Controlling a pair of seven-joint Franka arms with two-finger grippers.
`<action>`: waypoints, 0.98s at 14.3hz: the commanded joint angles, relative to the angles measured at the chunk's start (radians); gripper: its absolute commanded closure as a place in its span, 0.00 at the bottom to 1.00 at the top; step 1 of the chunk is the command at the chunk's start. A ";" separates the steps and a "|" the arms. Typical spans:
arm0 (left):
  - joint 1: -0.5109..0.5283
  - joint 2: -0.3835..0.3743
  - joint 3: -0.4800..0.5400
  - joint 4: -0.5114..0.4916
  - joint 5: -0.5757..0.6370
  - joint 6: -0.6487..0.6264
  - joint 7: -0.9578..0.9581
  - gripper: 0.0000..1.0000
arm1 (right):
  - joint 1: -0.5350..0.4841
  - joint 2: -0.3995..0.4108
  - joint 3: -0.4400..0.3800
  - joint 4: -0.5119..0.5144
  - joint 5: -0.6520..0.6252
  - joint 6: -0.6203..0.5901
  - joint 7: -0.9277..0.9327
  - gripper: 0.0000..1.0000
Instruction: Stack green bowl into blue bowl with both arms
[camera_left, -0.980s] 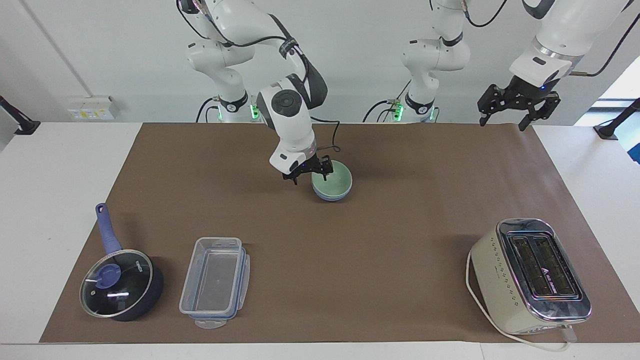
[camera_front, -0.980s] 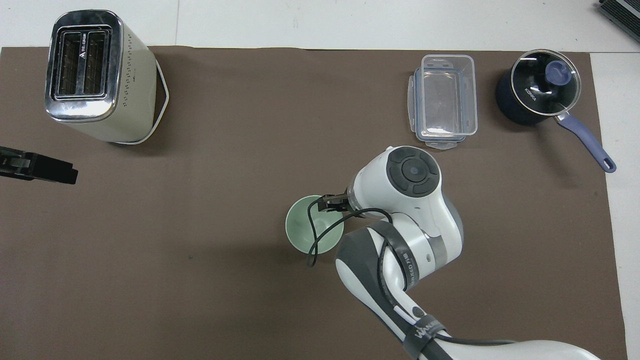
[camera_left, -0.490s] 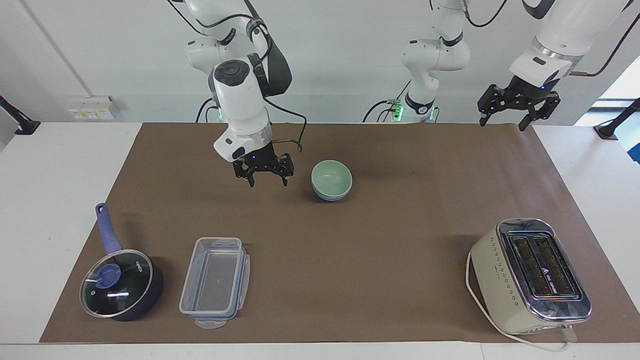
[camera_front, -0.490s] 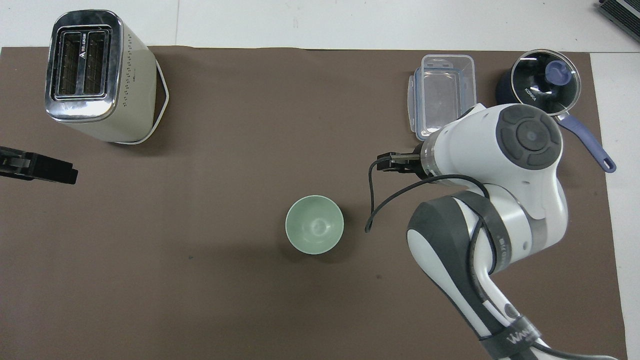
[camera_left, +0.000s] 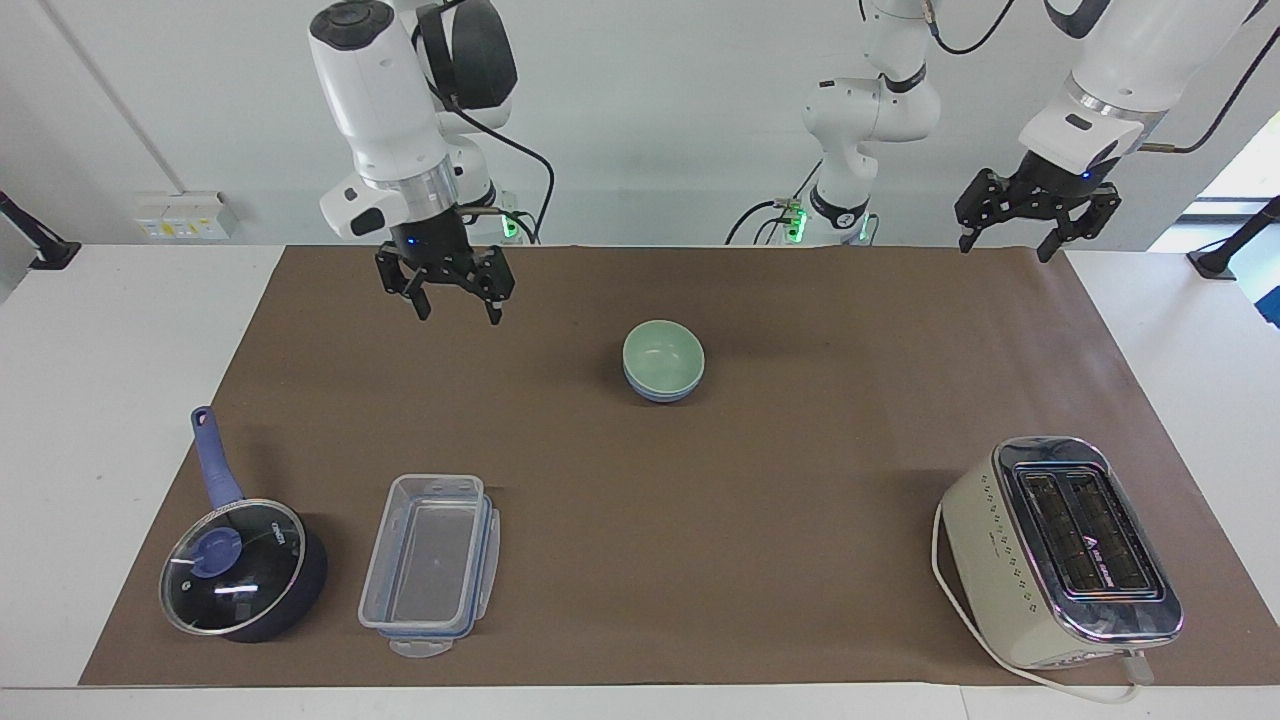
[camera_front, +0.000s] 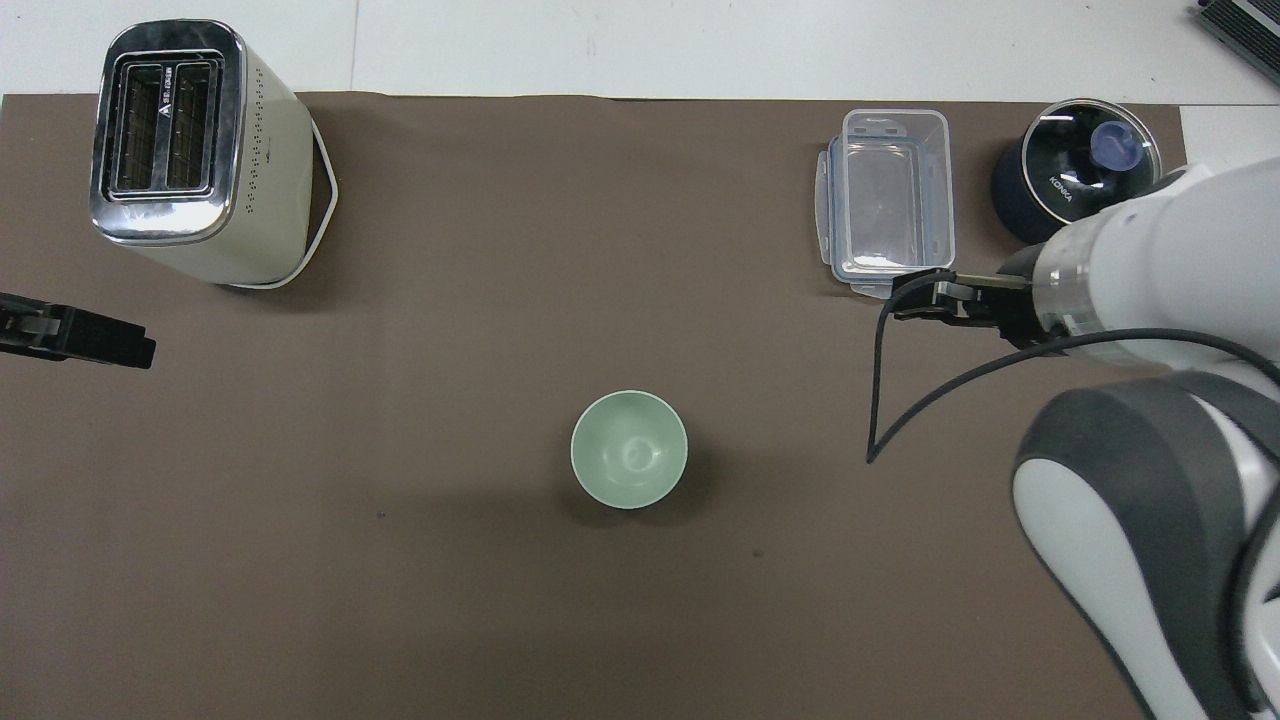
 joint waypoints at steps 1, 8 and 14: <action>0.009 -0.024 -0.007 -0.026 0.017 -0.001 -0.008 0.00 | -0.009 -0.006 -0.047 0.055 -0.008 -0.099 -0.049 0.00; 0.009 -0.024 -0.007 -0.026 0.017 -0.001 -0.008 0.00 | -0.059 -0.030 -0.171 0.132 -0.010 -0.259 -0.250 0.00; 0.009 -0.024 -0.007 -0.026 0.017 -0.001 -0.008 0.00 | -0.132 -0.084 -0.179 0.098 -0.013 -0.294 -0.313 0.00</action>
